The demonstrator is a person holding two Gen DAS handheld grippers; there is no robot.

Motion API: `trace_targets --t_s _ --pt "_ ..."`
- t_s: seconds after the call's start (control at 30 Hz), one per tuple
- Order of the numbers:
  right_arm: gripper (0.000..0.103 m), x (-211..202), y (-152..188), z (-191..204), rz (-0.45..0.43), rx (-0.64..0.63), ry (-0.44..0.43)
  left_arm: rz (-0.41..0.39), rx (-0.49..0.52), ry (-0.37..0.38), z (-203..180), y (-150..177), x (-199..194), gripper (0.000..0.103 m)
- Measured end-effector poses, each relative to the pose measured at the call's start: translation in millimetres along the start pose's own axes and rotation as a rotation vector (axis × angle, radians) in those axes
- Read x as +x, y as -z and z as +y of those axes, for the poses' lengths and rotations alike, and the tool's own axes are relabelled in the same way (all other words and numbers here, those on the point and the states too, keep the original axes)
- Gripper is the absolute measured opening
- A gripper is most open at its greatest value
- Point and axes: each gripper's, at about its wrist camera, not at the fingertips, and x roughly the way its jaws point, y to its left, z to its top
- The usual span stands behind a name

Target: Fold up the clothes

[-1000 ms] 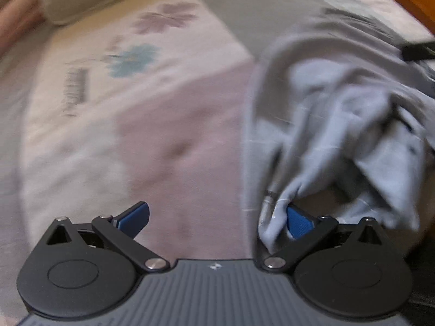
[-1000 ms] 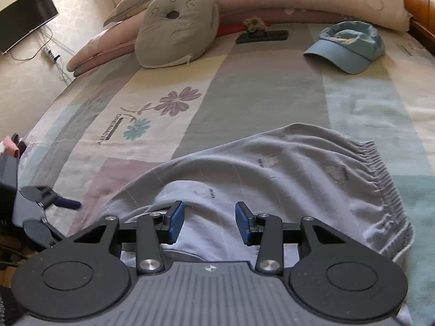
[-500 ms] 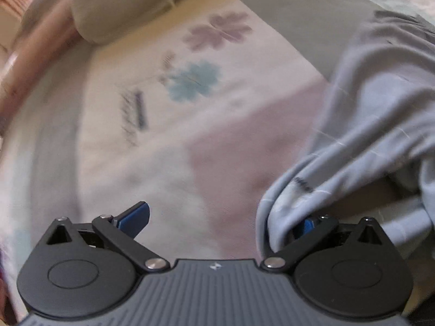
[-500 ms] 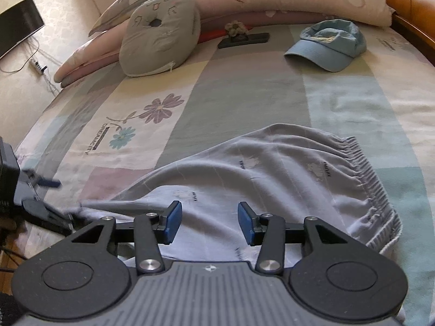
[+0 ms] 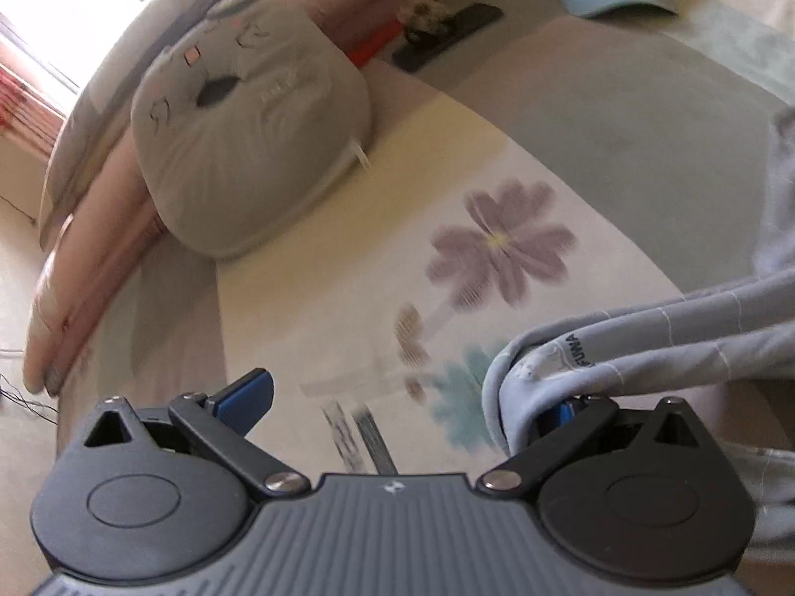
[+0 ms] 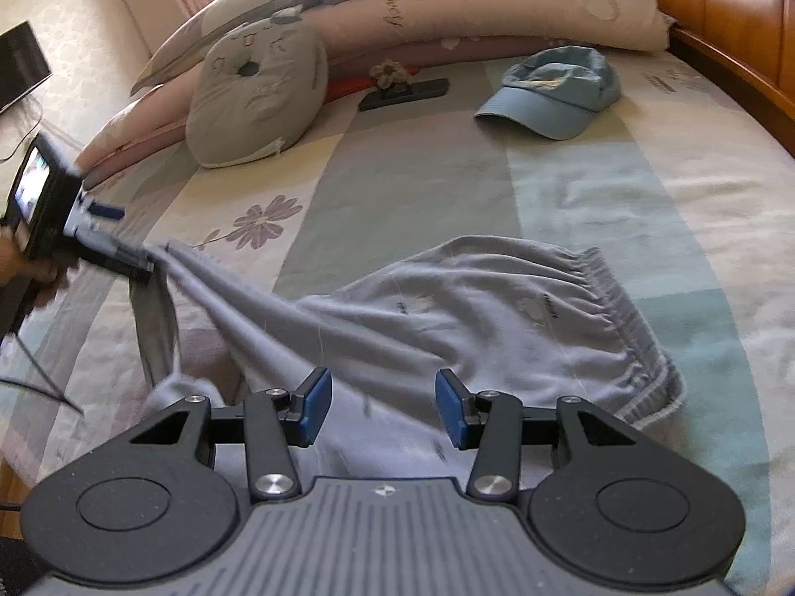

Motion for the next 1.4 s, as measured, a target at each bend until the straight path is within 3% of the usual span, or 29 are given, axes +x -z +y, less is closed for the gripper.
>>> trace_targets --t_s 0.2,0.33,0.53,0.8,0.93,1.07,1.4 --pt "0.052 -8.9 7.4 -4.6 -0.013 0.032 0.043 -0.019 0.005 -0.075 19.3 -48.7 29.8 0.103" --pt "0.052 -12.7 13.8 -7.7 -0.017 0.054 0.058 0.003 0.027 -0.020 7.0 -56.0 45.0 0.102" --pt "0.053 -9.3 17.6 -10.0 -0.003 0.075 0.062 0.009 0.064 0.099 -21.9 -27.2 42.8 0.102" --pt "0.058 4.6 8.3 2.5 0.014 0.030 0.013 0.022 -0.051 0.285 -43.4 32.6 5.2 0.102" --pt "0.058 13.7 3.1 12.5 0.020 0.008 -0.016 0.045 -0.166 0.320 -51.1 54.8 0.8 0.102" --pt "0.058 23.6 0.9 21.9 0.038 -0.004 -0.040 0.054 -0.287 0.379 -52.5 57.0 6.2 0.102" --pt "0.062 27.0 6.3 35.5 0.047 0.001 -0.063 0.138 -0.335 0.400 -72.6 54.0 29.7 0.103"
